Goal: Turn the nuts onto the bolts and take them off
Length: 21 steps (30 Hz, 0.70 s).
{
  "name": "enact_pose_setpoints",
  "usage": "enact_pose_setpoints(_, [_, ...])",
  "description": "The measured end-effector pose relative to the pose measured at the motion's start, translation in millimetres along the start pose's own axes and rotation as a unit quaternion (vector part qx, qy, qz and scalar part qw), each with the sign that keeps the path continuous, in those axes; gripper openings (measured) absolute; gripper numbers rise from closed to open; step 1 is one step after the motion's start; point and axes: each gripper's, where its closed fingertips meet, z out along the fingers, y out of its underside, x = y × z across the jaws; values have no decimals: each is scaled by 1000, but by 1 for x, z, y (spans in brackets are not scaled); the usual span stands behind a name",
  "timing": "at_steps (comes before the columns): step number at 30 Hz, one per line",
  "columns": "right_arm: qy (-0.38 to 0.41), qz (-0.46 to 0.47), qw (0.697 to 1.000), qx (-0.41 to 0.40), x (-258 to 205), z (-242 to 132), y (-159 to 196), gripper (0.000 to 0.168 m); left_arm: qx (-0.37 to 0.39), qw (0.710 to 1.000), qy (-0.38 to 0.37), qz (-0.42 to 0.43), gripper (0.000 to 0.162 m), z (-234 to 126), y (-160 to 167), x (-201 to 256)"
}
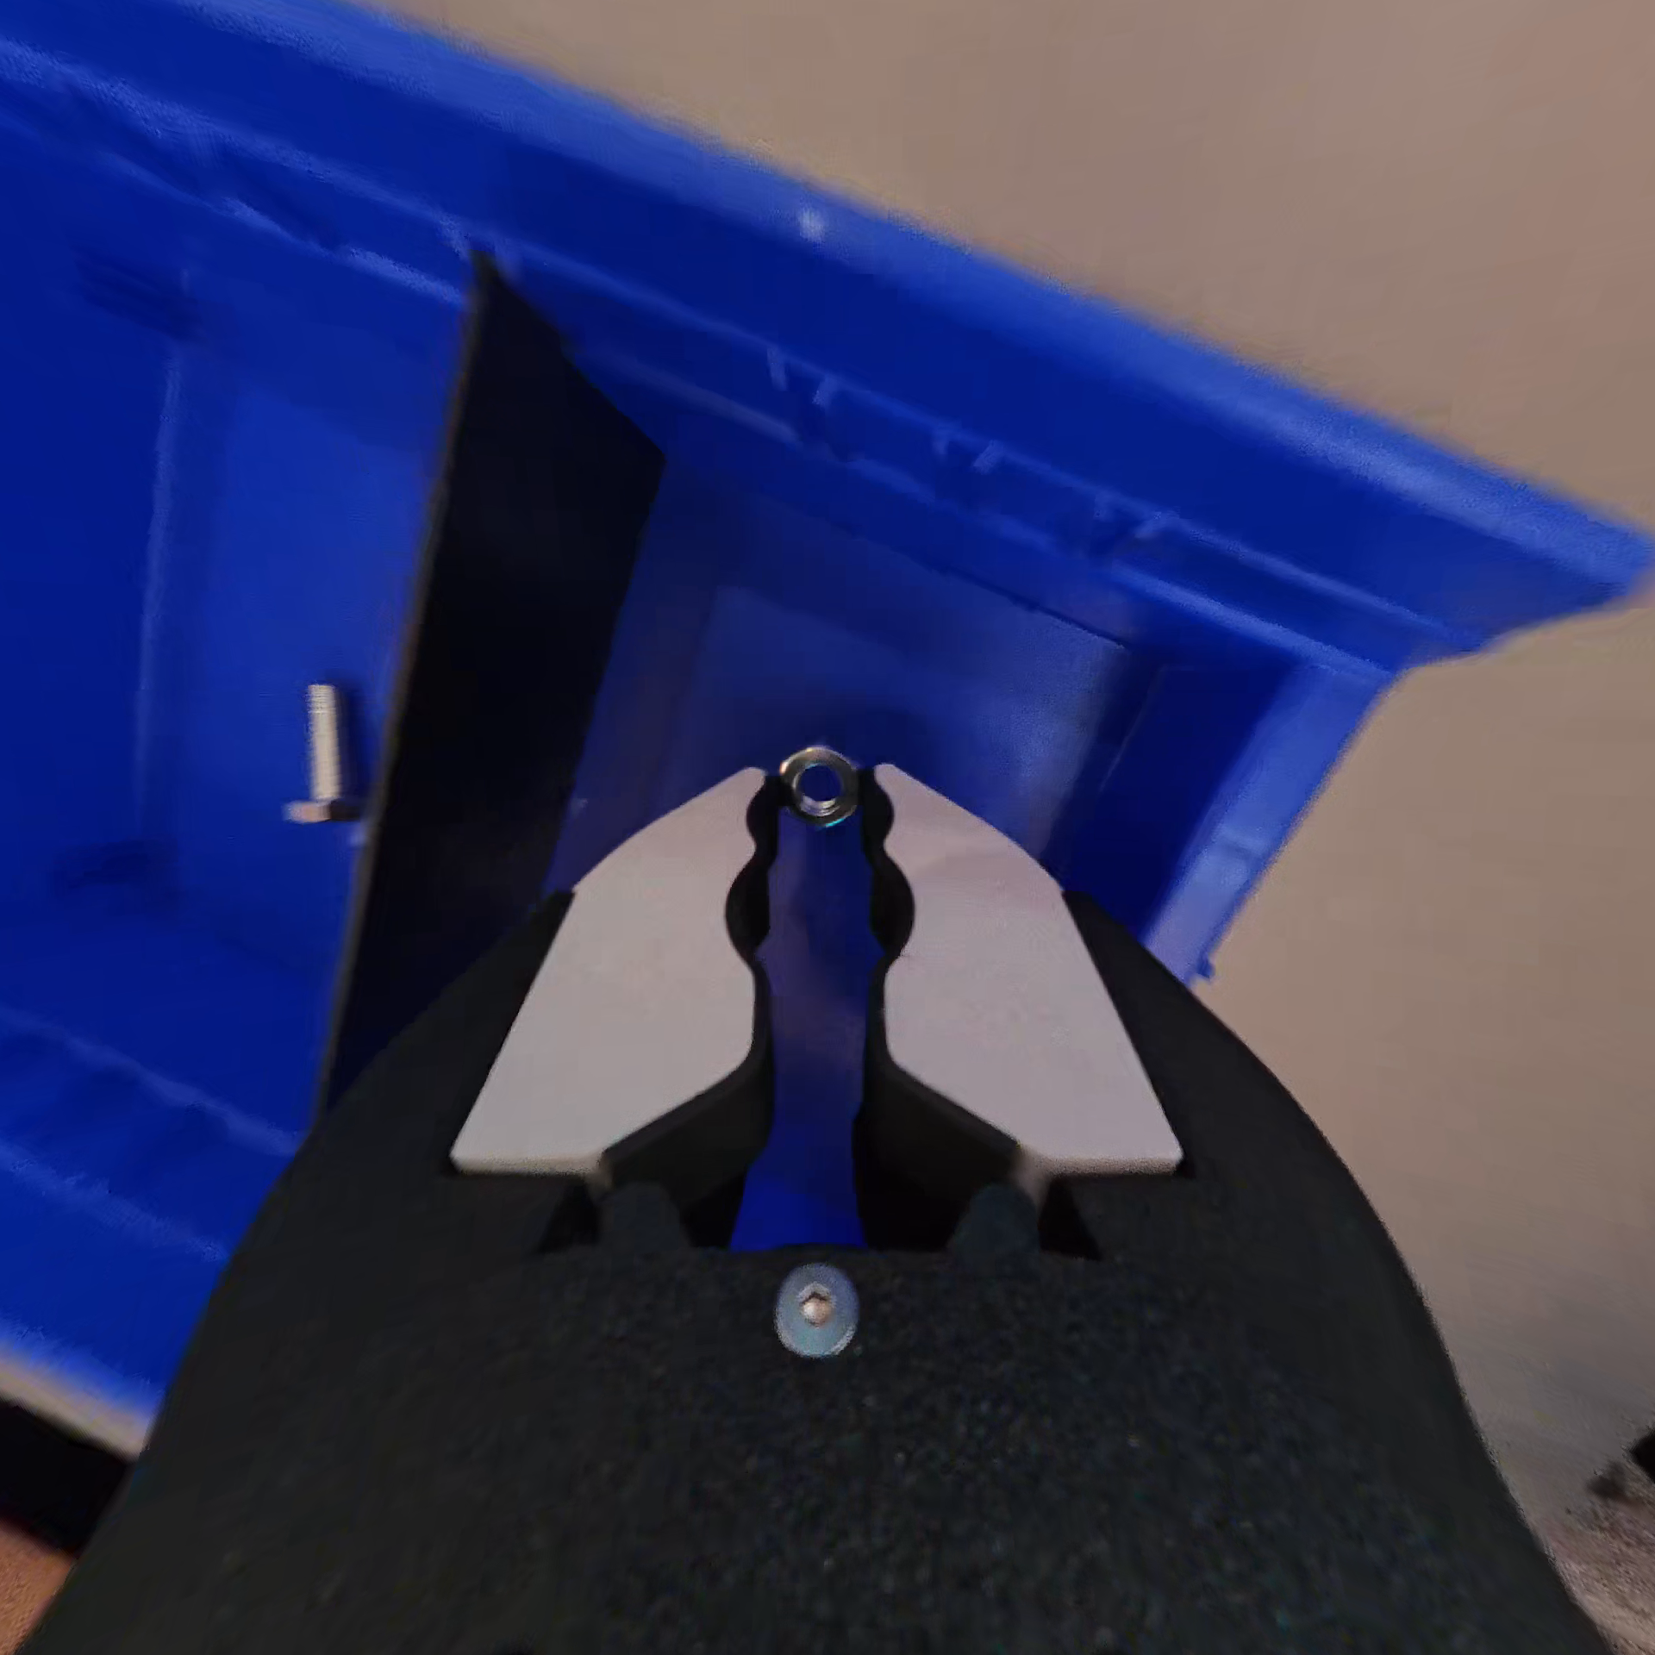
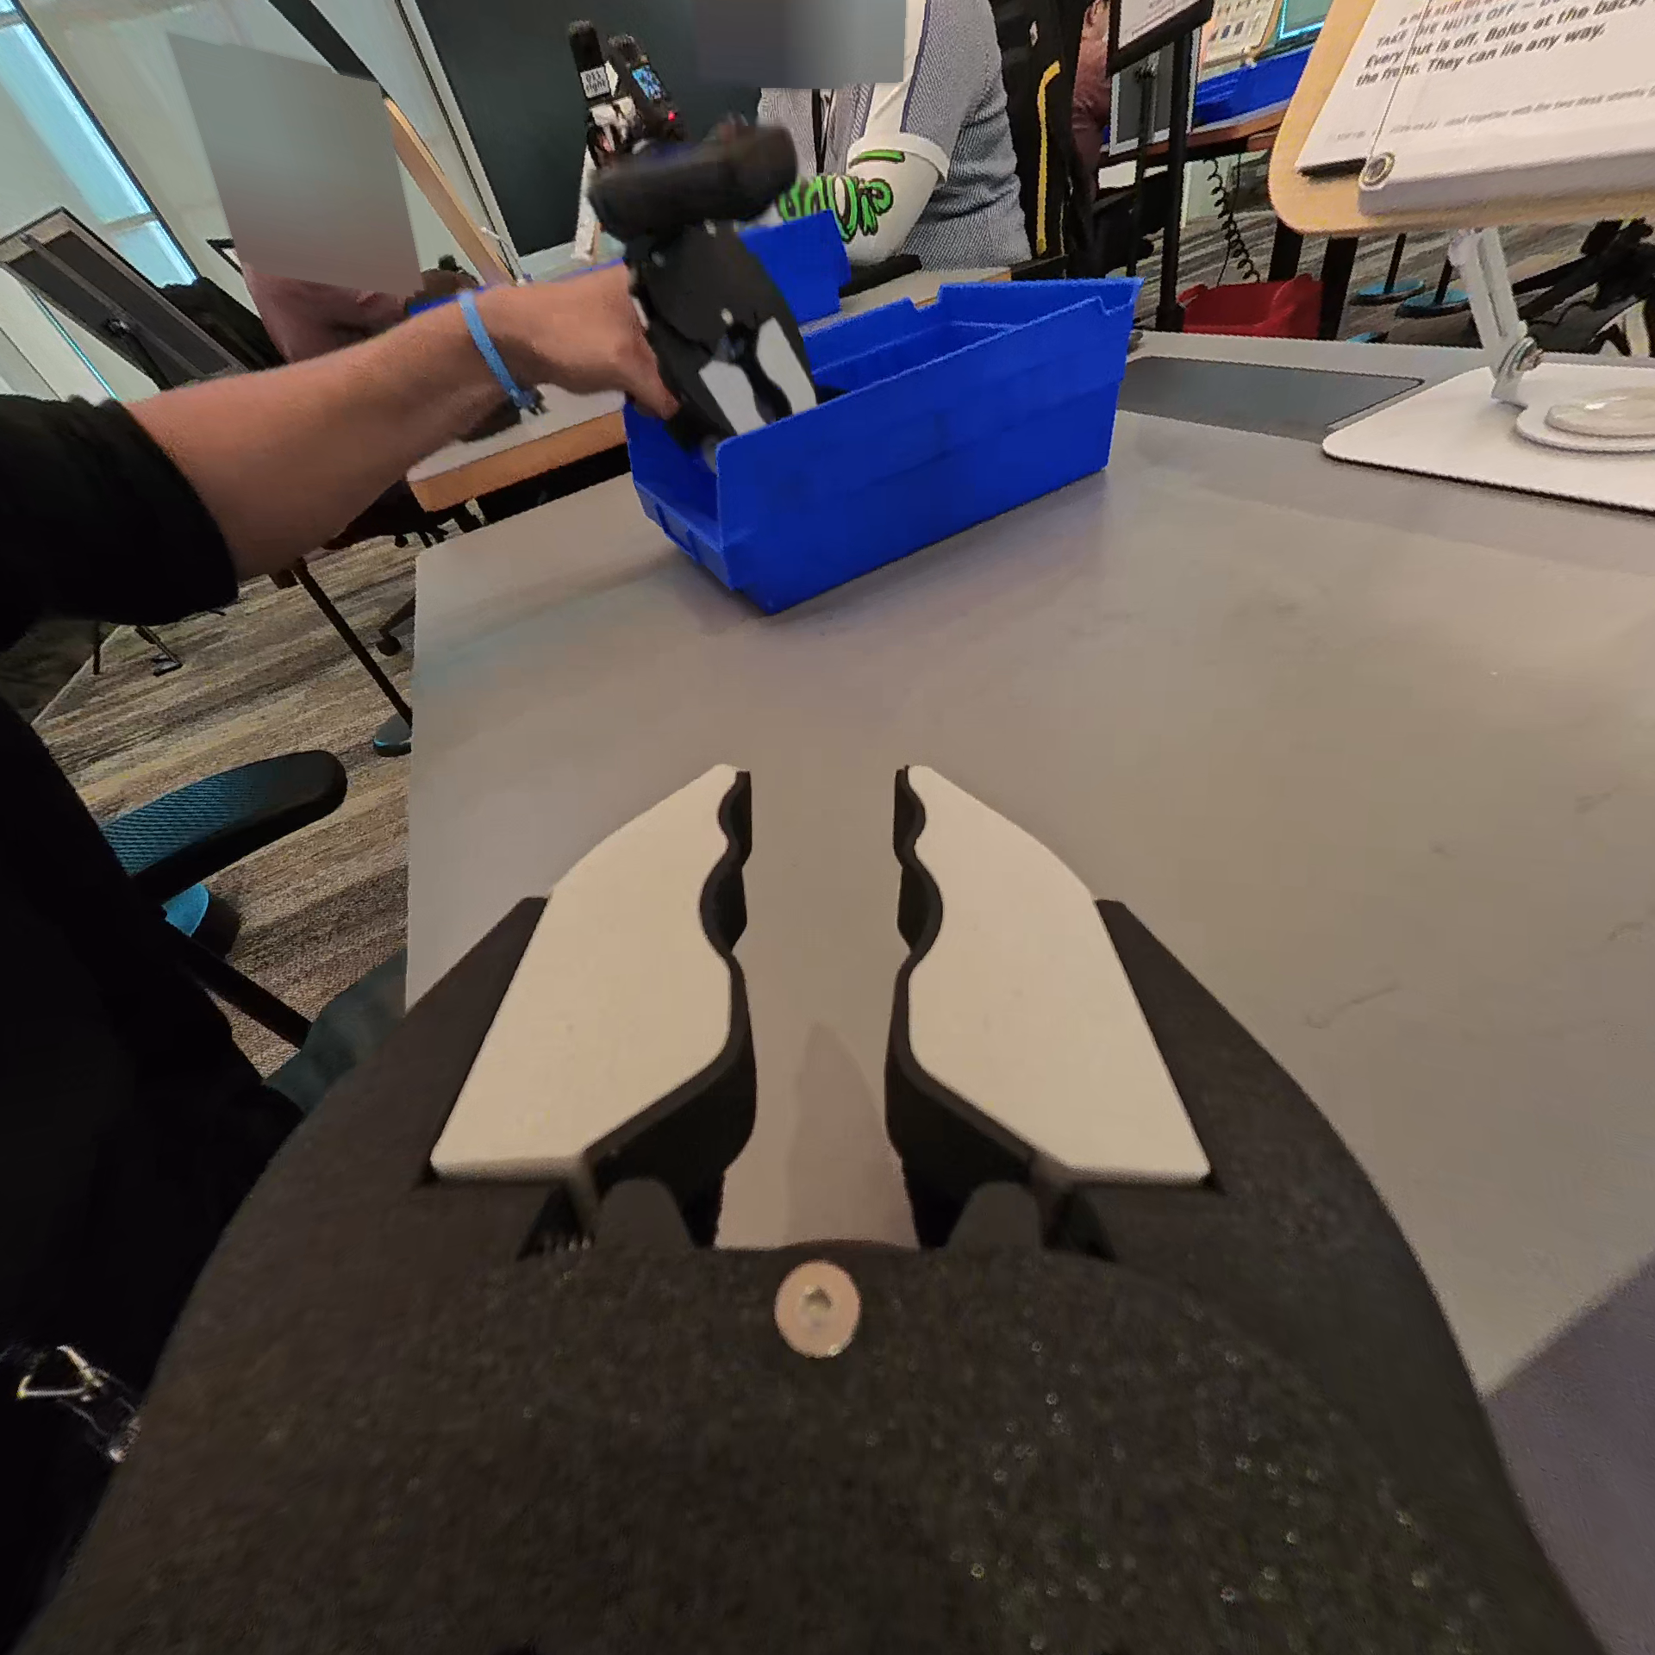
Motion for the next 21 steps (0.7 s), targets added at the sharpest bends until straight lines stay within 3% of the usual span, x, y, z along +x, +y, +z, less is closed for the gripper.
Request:
enact_pose_setpoints(1, [1,-2,1000,2,-1,-1,-1,30,16,1000,-8,4,16,-18,-8,-1])
enact_pose_setpoints(5, [2,-11,1000,2,-3,-1,-3,29,117,992,-4,51,16,-89,-76,7])
enact_pose_setpoints(7, [5,-19,1000,2,-4,-2,-3,30,136,988,4,80,16,-96,-118,15])
enact_pose_setpoints(10, [15,-36,999,-11,-3,-1,2,29,100,990,-18,101,16,-57,-174,17])
enact_pose_setpoints(13, [20,-43,999,-13,-4,0,6,27,57,988,46,139,16,7,-211,42])
enact_pose_setpoints(16, [18,-58,998,-23,-8,1,9,26,10,987,69,145,16,55,-224,47])
enact_pose_setpoints(21, [24,-94,994,-41,-12,-2,17,25,-13,989,89,122,16,88,-227,47])
